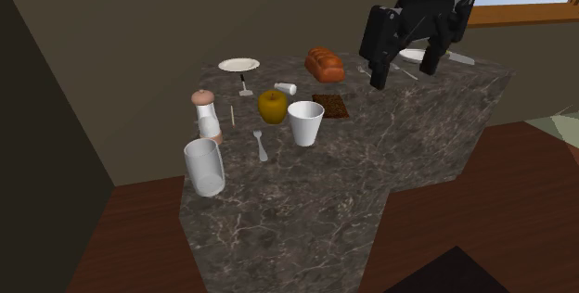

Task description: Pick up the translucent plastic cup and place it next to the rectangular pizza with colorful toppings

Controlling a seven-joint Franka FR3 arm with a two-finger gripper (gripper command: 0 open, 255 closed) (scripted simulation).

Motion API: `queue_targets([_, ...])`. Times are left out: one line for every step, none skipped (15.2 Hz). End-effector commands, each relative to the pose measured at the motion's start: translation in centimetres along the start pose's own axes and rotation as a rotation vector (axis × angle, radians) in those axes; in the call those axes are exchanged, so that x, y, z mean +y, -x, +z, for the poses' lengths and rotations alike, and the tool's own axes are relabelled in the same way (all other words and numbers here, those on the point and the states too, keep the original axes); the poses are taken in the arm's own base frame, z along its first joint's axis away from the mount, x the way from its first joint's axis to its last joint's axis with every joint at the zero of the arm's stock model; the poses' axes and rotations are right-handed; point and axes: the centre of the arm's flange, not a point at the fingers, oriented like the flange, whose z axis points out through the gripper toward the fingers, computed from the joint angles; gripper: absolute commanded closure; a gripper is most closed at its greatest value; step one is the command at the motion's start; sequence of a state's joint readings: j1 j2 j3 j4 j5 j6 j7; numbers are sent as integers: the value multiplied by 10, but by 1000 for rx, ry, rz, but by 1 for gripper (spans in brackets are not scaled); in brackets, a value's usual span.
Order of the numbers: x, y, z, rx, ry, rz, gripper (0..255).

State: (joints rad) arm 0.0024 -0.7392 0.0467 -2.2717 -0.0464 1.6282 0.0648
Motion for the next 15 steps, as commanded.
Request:
queue_targets([0,0,0,0,0,0,0])
queue_targets([-9,-8,6,-5,-2,6,0])
queue_targets([-19,-15,12,-10,-5,11,0])
queue_targets([-28,-23,17,-15,-7,17,0])
queue_targets([-37,-31,23,-20,-10,22,0])
queue_targets([-46,-38,29,-24,-12,28,0])
queue_targets([-55,-46,35,-29,-14,33,0])
queue_targets([-65,-54,41,-34,-17,39,0])
queue_targets([-74,-61,47,-39,-19,44,0])
queue_targets([-83,-69,53,-44,-22,50,0])
queue_targets([-92,-77,59,-49,-24,55,0])
queue_targets([-101,-85,64,-54,-26,61,0])
queue_targets([-110,-93,70,-59,-29,66,0])
queue_targets([-119,-101,76,-63,-31,72,0])
queue_targets([-128,-108,82,-68,-34,77,0])
